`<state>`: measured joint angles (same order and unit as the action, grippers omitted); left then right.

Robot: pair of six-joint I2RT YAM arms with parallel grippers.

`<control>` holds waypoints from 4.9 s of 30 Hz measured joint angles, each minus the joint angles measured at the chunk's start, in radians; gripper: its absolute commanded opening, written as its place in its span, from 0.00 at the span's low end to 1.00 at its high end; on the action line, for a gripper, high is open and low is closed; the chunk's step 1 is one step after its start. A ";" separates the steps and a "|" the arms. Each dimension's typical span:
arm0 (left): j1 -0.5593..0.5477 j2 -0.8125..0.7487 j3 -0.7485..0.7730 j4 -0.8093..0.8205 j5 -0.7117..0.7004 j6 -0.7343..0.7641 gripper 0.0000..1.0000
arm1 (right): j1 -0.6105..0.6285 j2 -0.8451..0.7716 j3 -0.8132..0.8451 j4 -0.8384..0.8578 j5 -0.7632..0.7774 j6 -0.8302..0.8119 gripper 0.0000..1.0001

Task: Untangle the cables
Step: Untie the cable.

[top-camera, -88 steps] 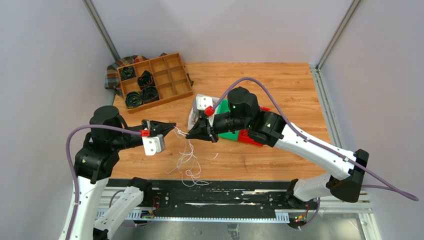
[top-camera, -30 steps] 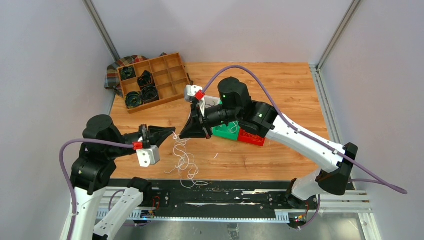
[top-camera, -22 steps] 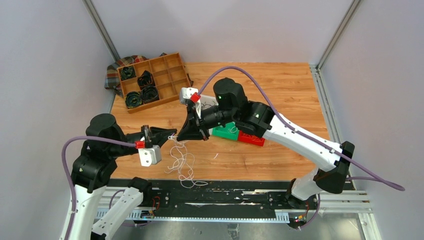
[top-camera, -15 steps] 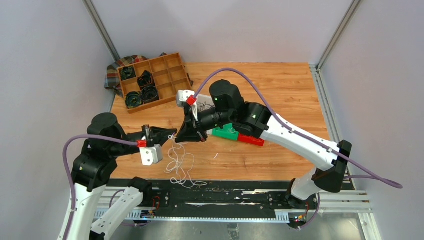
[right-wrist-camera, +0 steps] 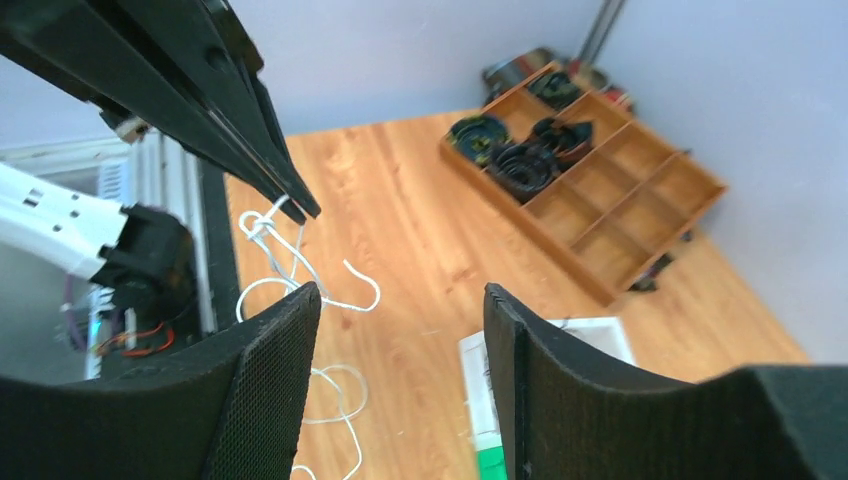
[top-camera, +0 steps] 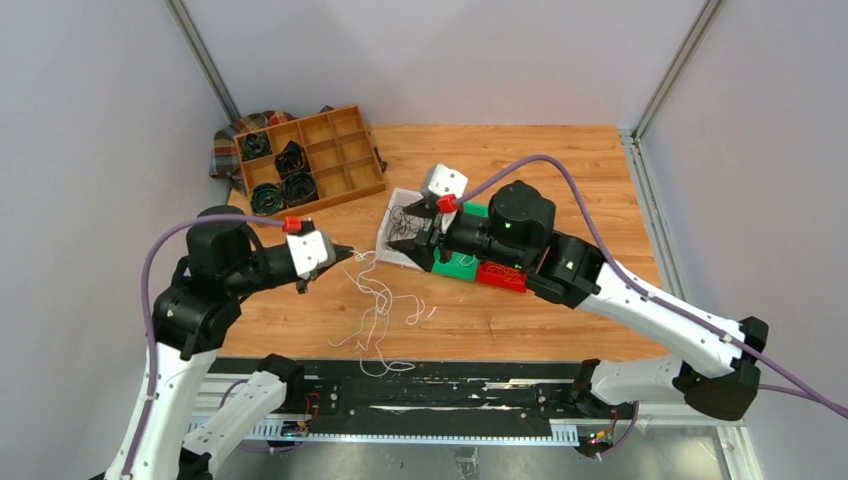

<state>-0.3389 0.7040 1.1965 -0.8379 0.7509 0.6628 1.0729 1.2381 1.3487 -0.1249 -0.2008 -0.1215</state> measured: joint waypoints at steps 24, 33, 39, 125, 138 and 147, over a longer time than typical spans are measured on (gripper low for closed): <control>0.000 0.076 0.021 0.029 -0.104 -0.669 0.00 | 0.297 0.043 -0.145 0.274 0.282 -0.734 0.39; 0.000 0.076 0.023 0.029 -0.082 -0.693 0.01 | 0.330 0.074 -0.148 0.331 0.368 -0.875 0.31; 0.000 0.072 0.029 0.029 -0.079 -0.694 0.00 | 0.338 0.103 -0.148 0.338 0.416 -0.921 0.25; -0.004 0.079 0.088 0.077 -0.033 -0.767 0.00 | 0.016 -0.117 -0.035 0.243 0.074 -0.060 0.57; -0.004 0.087 0.088 0.076 -0.065 -0.763 0.00 | 0.154 0.064 0.246 -0.257 0.012 -0.472 0.55; -0.004 0.087 0.087 0.075 -0.067 -0.751 0.01 | 0.225 0.169 0.310 -0.326 0.166 -0.640 0.42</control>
<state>-0.3428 0.7910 1.2835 -0.7628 0.6838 -0.0883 1.2980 1.4071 1.6585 -0.4511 -0.0345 -0.7616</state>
